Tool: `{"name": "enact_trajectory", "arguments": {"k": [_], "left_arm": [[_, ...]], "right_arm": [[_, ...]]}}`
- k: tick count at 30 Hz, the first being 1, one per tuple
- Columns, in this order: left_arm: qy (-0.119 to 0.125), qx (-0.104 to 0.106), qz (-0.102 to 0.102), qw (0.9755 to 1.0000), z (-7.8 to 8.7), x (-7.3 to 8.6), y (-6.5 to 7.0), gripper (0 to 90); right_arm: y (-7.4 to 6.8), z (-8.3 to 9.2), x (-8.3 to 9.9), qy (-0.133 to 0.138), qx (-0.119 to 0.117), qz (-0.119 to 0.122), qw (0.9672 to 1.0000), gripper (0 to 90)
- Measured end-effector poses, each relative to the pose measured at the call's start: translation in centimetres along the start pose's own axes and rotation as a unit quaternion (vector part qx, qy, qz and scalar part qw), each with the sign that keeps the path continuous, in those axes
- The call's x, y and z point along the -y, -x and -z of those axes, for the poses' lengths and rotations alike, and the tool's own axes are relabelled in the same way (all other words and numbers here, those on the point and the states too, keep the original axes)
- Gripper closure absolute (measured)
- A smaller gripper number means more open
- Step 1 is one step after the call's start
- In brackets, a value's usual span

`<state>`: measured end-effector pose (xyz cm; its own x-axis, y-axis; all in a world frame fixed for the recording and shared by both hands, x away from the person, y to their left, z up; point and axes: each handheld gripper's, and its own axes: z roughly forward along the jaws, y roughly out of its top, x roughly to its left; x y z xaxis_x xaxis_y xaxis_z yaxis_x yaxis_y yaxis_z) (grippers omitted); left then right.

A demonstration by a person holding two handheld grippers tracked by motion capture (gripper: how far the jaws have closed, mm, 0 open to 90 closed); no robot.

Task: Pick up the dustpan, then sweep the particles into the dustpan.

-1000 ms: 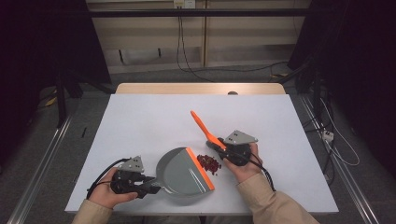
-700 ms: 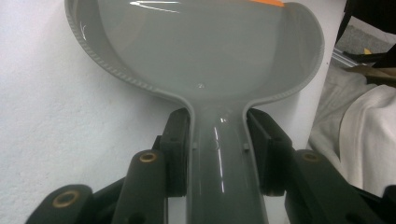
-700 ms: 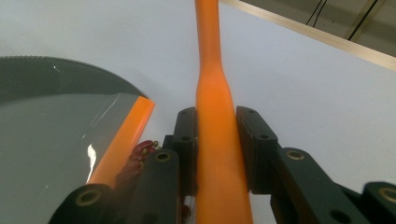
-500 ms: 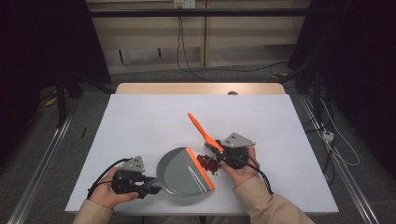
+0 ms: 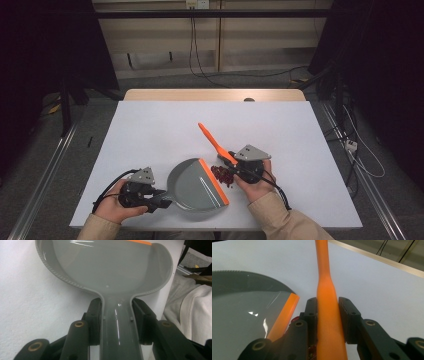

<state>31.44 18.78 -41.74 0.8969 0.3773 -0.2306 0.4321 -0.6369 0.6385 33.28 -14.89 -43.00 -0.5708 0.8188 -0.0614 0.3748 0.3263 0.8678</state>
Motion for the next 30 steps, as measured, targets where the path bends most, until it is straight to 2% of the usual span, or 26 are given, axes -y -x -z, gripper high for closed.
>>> {"name": "enact_trajectory", "arguments": {"k": [16,19,21,30], "left_arm": [[-0.001,0.004,0.009,1.0,-0.5,0.0,-0.2,62.3],[-0.006,-0.004,0.006,1.0,-0.4,0.0,0.0,62.4],[0.001,0.004,0.009,1.0,-0.5,0.0,0.0,62.4],[-0.01,0.004,0.006,0.9999,-0.9,-0.4,0.2,62.4]], "right_arm": [[0.0,0.0,0.0,0.003,-0.004,-0.011,0.9999,70.7],[-0.3,-0.1,0.0,0.004,-0.004,-0.017,0.9998,70.7],[-0.6,-0.1,-0.1,0.004,-0.002,-0.015,0.9999,70.7],[-1.3,-0.3,-0.1,0.008,-0.004,-0.025,0.9996,70.5]]}}
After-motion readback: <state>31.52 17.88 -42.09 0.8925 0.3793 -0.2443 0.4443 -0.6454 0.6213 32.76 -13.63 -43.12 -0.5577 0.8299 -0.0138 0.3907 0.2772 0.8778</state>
